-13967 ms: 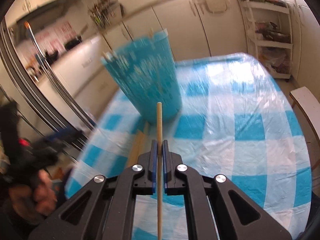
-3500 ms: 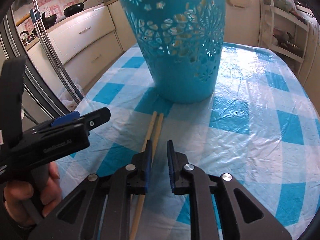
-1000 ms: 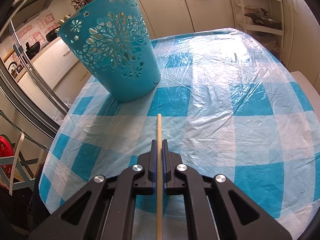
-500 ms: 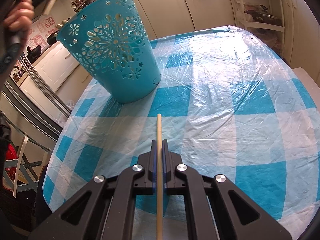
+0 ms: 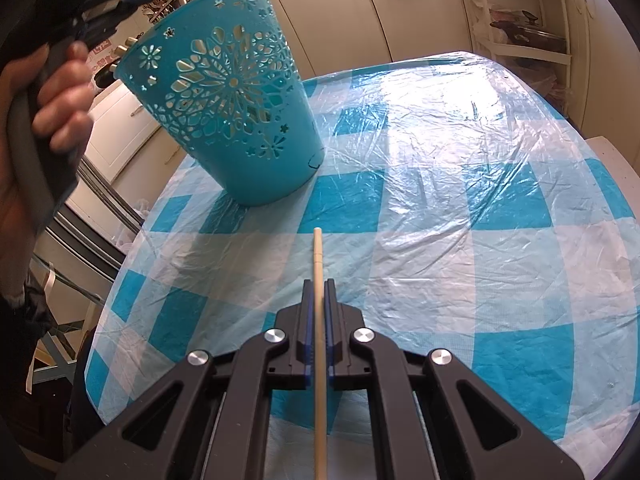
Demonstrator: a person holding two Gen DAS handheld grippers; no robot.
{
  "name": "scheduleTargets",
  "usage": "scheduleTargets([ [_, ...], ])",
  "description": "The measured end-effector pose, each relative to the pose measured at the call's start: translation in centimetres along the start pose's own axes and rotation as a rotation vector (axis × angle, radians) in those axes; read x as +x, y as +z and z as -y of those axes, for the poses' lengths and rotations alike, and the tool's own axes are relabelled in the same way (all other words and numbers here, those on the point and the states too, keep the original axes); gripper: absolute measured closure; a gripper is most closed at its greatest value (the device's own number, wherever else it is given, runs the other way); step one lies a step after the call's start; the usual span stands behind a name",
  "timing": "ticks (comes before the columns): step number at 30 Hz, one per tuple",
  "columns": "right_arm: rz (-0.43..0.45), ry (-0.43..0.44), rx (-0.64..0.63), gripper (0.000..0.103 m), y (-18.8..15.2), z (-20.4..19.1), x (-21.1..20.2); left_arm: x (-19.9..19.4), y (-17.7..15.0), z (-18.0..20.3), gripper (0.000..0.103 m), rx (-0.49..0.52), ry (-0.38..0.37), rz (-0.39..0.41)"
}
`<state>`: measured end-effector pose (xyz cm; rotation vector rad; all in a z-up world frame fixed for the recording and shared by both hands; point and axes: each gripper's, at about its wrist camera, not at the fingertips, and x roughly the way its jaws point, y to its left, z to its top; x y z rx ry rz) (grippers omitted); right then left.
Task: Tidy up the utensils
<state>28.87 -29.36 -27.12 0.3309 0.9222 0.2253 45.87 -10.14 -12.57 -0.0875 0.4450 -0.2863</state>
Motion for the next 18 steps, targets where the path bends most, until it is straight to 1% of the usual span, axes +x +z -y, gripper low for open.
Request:
scheduleTargets([
  [1,0.000,0.000,0.001,0.097,0.0,0.0,0.0,-0.2,-0.3,-0.3,0.090,0.000,0.005,-0.015],
  [2,0.000,0.001,0.001,0.097,0.0,0.0,0.0,-0.7,-0.6,-0.7,0.079,-0.007,0.012,-0.024],
  [3,0.000,0.004,0.003,0.097,0.0,0.0,0.0,-1.3,-0.9,-1.1,0.072,-0.017,0.020,-0.031],
  [4,-0.001,0.011,0.003,0.095,0.0,0.0,0.0,-1.9,-1.1,-1.6,0.060,-0.026,0.030,-0.029],
  [5,-0.001,0.014,-0.001,0.093,0.0,0.0,0.0,-2.8,-1.3,-2.2,0.052,-0.035,0.043,-0.021],
  [7,-0.002,0.002,-0.016,0.092,-0.1,-0.4,-0.1,-4.5,-1.9,-3.5,0.045,-0.050,0.067,-0.010],
  [11,-0.010,-0.069,-0.090,0.092,-0.1,-1.7,0.1,-7.5,-4.2,-6.7,0.026,-0.103,0.140,-0.016],
  [13,-0.014,-0.129,-0.151,0.095,-0.2,-2.6,0.3,-8.2,-6.4,-8.2,0.023,-0.123,0.179,-0.056],
  [15,-0.019,-0.186,-0.217,0.097,-0.3,-3.5,0.5,-8.1,-8.5,-9.1,0.022,-0.137,0.200,-0.112],
  [16,-0.021,-0.194,-0.220,0.097,-0.3,-3.6,0.5,-7.9,-10.0,-9.5,0.022,-0.145,0.209,-0.149],
  [18,-0.029,-0.186,-0.186,0.098,-0.3,-3.2,0.3,-7.4,-12.2,-10.0,0.022,-0.163,0.216,-0.208],
])
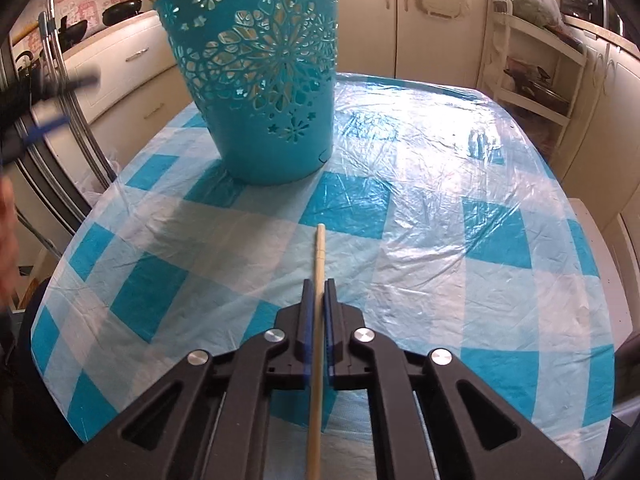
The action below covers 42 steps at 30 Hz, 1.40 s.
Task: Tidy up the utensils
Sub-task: 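Drop the chopstick from the left gripper into the basket while the right gripper drops its chopstick in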
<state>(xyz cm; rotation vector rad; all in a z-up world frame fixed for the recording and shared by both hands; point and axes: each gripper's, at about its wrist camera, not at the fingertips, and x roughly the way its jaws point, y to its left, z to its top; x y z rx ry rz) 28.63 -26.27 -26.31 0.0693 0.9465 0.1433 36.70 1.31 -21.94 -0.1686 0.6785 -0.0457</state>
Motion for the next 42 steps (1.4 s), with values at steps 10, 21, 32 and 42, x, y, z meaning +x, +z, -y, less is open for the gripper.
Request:
scheduleTargets([
  [10,0.188,0.224,0.139,0.098,0.9,1.8,-7.1,3.3,-5.3,-0.2,0.018,0.007,-0.016,-0.149],
  [21,0.519,0.382,0.149,0.098,12.4,-0.5,-13.4,3.3,-5.7,1.0,0.018,0.056,0.008,-0.149],
  [32,0.603,0.272,0.201,0.097,20.4,-1.4,-7.9,3.5,-5.5,1.0,0.017,0.050,0.001,-0.156],
  [42,0.507,0.203,0.156,0.097,19.4,-1.5,-4.4,3.7,-5.5,0.4,0.017,0.021,-0.013,-0.162],
])
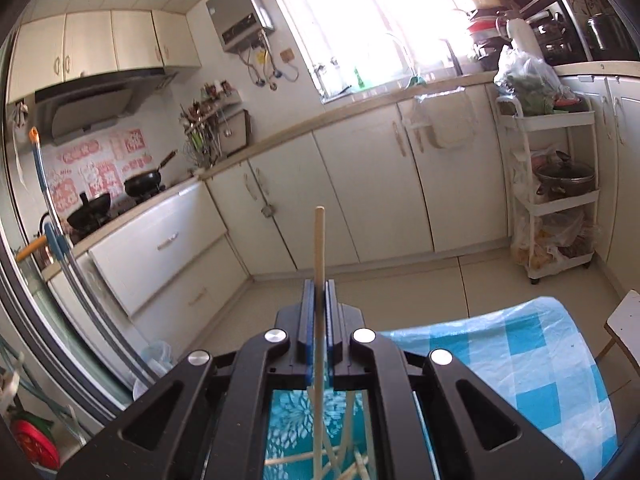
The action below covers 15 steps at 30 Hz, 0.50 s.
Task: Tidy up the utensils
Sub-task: 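Drop the chopstick from the left gripper into the basket while the right gripper drops its chopstick in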
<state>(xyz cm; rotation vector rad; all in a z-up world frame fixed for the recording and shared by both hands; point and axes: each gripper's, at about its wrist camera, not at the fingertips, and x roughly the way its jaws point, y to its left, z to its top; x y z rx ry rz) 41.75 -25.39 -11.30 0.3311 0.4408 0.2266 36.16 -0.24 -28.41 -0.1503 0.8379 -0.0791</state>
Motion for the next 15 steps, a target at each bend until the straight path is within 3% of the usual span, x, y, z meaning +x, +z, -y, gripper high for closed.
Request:
scheduleTargets([
  [6,-0.057,0.002,-0.059,0.095,-2.1,-0.4,-1.7,0.1,0.0,-0.1,0.016,0.001,0.010,-0.001],
  [15,-0.048,-0.012,-0.116,0.076,-5.2,-0.3,-8.8,0.0,-0.1,0.2,0.014,0.008,0.034,0.002],
])
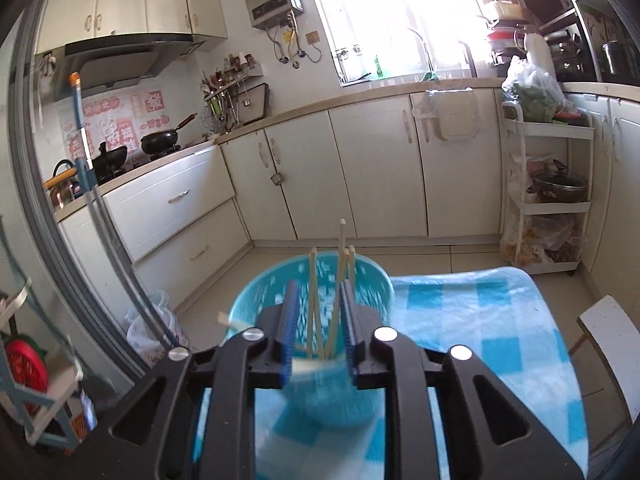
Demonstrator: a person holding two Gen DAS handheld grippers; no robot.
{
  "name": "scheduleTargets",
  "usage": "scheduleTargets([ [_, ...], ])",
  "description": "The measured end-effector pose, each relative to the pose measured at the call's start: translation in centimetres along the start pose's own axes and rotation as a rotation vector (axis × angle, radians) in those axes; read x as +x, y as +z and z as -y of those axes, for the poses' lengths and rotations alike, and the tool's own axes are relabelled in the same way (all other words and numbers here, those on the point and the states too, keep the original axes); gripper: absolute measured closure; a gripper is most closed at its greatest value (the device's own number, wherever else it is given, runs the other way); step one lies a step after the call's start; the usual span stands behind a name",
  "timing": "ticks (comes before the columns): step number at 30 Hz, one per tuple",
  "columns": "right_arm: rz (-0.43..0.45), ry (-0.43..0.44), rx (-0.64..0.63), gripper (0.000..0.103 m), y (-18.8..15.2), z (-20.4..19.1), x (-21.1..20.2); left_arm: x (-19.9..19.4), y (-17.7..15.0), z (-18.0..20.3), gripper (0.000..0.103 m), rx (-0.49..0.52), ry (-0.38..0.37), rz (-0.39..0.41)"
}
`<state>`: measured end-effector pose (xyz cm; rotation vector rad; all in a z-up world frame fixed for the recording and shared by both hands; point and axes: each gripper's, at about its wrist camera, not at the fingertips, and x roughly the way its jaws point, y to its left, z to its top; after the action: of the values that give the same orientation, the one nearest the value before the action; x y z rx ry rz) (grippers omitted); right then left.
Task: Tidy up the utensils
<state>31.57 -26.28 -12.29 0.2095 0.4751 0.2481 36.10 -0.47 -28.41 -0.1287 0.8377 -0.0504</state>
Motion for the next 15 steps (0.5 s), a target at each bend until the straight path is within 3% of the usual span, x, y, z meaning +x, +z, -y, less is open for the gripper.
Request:
scheduleTargets([
  [4,-0.018,-0.053,-0.001,0.061,-3.3,0.3,-2.2,0.0,0.0,0.0,0.013,0.003,0.007,-0.003],
  [10,-0.137,-0.150,0.059,0.058,-8.4,2.4,-1.4,0.1,0.0,0.4,0.012,0.017,0.020,-0.010],
  [15,-0.182,-0.176,0.106,0.051,-9.5,2.7,-2.1,0.0,0.1,0.8,0.011,0.041,0.028,-0.020],
])
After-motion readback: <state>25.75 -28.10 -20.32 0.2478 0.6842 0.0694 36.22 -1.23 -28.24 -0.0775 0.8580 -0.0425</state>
